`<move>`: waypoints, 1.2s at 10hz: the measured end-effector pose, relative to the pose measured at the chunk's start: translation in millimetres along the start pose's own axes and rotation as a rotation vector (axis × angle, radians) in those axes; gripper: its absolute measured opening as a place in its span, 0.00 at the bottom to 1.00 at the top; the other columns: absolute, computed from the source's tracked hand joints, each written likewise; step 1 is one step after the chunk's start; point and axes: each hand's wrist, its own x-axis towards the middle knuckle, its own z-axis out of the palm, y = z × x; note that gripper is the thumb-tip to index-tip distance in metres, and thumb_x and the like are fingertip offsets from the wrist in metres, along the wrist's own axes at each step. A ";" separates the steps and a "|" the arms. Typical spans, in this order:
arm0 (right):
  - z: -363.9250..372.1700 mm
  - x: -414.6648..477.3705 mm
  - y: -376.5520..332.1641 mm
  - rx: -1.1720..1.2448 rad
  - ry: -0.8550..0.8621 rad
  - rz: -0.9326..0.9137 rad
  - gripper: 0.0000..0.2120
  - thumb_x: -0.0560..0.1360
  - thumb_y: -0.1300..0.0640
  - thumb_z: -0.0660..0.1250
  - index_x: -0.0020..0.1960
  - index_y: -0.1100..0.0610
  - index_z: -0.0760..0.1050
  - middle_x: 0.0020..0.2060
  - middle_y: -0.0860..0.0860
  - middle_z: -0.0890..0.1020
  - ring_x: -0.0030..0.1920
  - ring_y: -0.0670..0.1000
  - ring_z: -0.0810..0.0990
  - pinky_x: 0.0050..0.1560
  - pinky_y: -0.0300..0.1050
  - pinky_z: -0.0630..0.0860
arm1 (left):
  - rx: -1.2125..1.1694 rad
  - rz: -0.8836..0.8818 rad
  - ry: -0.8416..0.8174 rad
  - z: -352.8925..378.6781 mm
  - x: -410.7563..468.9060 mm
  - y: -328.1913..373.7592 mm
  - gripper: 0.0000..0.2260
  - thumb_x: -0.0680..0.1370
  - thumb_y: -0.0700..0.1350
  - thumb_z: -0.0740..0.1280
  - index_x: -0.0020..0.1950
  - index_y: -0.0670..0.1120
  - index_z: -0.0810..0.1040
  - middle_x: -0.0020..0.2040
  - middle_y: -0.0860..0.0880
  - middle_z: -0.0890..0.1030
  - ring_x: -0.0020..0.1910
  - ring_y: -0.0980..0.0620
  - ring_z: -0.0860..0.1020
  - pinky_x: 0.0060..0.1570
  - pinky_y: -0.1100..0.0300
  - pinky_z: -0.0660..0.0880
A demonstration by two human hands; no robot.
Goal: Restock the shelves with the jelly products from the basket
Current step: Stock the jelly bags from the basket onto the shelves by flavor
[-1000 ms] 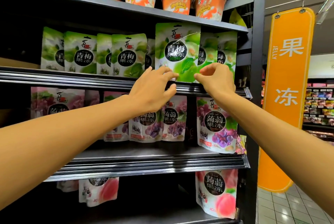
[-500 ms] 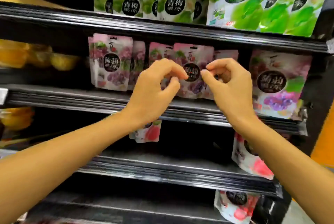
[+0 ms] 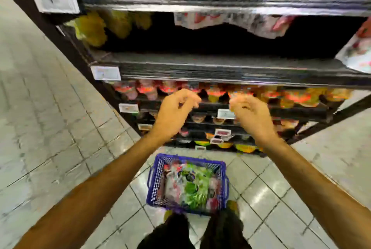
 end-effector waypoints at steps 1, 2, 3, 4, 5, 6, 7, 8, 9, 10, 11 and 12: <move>58.1 -22.1 90.4 -0.069 -0.038 0.270 0.15 0.76 0.64 0.68 0.34 0.52 0.75 0.28 0.44 0.80 0.31 0.40 0.78 0.35 0.33 0.74 | -0.053 -0.231 -0.082 0.2 -37.0 -113.7 0.11 0.79 0.31 0.61 0.45 0.43 0.79 0.41 0.51 0.80 0.36 0.64 0.76 0.40 0.70 0.70; 98.7 -33.6 161.8 -0.076 -0.116 0.487 0.12 0.76 0.66 0.67 0.43 0.48 0.76 0.40 0.46 0.81 0.42 0.46 0.80 0.49 0.45 0.78 | -0.103 -0.461 -0.063 10.6 -72.9 -206.0 0.08 0.79 0.30 0.62 0.47 0.40 0.79 0.43 0.44 0.80 0.38 0.68 0.78 0.41 0.73 0.72; 135.7 -52.4 258.9 -0.144 -0.143 0.728 0.16 0.76 0.68 0.66 0.44 0.46 0.74 0.47 0.53 0.80 0.49 0.54 0.78 0.57 0.54 0.76 | -0.082 -0.653 -0.057 39.3 -111.3 -297.4 0.08 0.78 0.31 0.63 0.46 0.41 0.79 0.41 0.43 0.79 0.37 0.61 0.78 0.38 0.72 0.71; 165.3 -60.5 324.7 -0.134 -0.181 0.797 0.14 0.77 0.66 0.66 0.44 0.46 0.73 0.47 0.55 0.79 0.50 0.56 0.78 0.52 0.51 0.78 | -0.075 -0.801 -0.124 69.8 -145.3 -380.8 0.06 0.79 0.31 0.64 0.45 0.40 0.78 0.36 0.48 0.80 0.35 0.54 0.76 0.36 0.62 0.70; 198.8 -64.1 418.2 -0.146 -0.228 0.862 0.09 0.77 0.65 0.66 0.55 0.55 0.75 0.49 0.55 0.77 0.50 0.54 0.76 0.57 0.56 0.76 | 0.051 -0.817 -0.234 106.4 -164.1 -462.4 0.05 0.77 0.37 0.65 0.41 0.41 0.77 0.35 0.48 0.77 0.37 0.53 0.73 0.39 0.57 0.69; 226.5 -73.1 497.2 -0.140 -0.230 0.923 0.12 0.77 0.64 0.67 0.61 0.59 0.76 0.53 0.56 0.78 0.52 0.54 0.76 0.60 0.56 0.76 | 0.130 -0.909 -0.323 141.5 -170.7 -524.1 0.05 0.76 0.37 0.68 0.40 0.44 0.78 0.43 0.42 0.82 0.42 0.48 0.78 0.50 0.53 0.75; 253.4 -86.8 564.6 -0.097 -0.219 1.033 0.17 0.77 0.63 0.67 0.65 0.59 0.74 0.58 0.56 0.77 0.54 0.52 0.75 0.61 0.52 0.75 | 0.129 -0.967 -0.324 176.6 -173.0 -576.6 0.15 0.71 0.46 0.72 0.56 0.41 0.80 0.55 0.40 0.82 0.52 0.41 0.80 0.51 0.58 0.74; 286.1 -99.8 622.7 -0.008 -0.122 1.182 0.20 0.74 0.65 0.71 0.64 0.63 0.71 0.56 0.60 0.79 0.50 0.52 0.76 0.49 0.44 0.77 | 0.203 -0.941 -0.383 210.8 -170.3 -623.0 0.21 0.76 0.45 0.72 0.67 0.43 0.74 0.66 0.42 0.75 0.62 0.43 0.76 0.57 0.60 0.71; 316.6 -110.9 667.1 0.042 -0.046 1.226 0.14 0.66 0.71 0.75 0.48 0.63 0.75 0.47 0.62 0.81 0.46 0.55 0.78 0.46 0.52 0.79 | 0.275 -0.921 -0.463 241.3 -166.1 -667.6 0.32 0.75 0.49 0.72 0.74 0.40 0.65 0.72 0.40 0.68 0.70 0.40 0.69 0.67 0.52 0.67; 332.5 -121.2 690.7 0.057 0.020 1.243 0.18 0.62 0.70 0.78 0.49 0.63 0.76 0.44 0.61 0.83 0.42 0.57 0.82 0.43 0.50 0.80 | 0.506 -0.925 -0.471 260.6 -167.4 -688.0 0.41 0.72 0.55 0.74 0.76 0.39 0.58 0.73 0.39 0.65 0.72 0.38 0.65 0.68 0.48 0.65; 338.2 -127.3 695.4 0.137 0.015 1.287 0.15 0.67 0.65 0.78 0.49 0.59 0.75 0.45 0.58 0.82 0.41 0.55 0.81 0.41 0.48 0.80 | 0.406 -1.061 -0.392 270.6 -168.9 -695.6 0.40 0.70 0.51 0.77 0.75 0.40 0.61 0.68 0.39 0.73 0.67 0.39 0.72 0.63 0.50 0.72; 332.1 -128.8 693.9 0.289 -0.029 1.365 0.06 0.74 0.58 0.73 0.46 0.57 0.76 0.47 0.60 0.82 0.43 0.57 0.81 0.45 0.50 0.79 | 0.140 -1.224 -0.298 267.5 -169.2 -692.0 0.17 0.70 0.45 0.77 0.56 0.40 0.81 0.54 0.40 0.83 0.52 0.43 0.82 0.46 0.60 0.76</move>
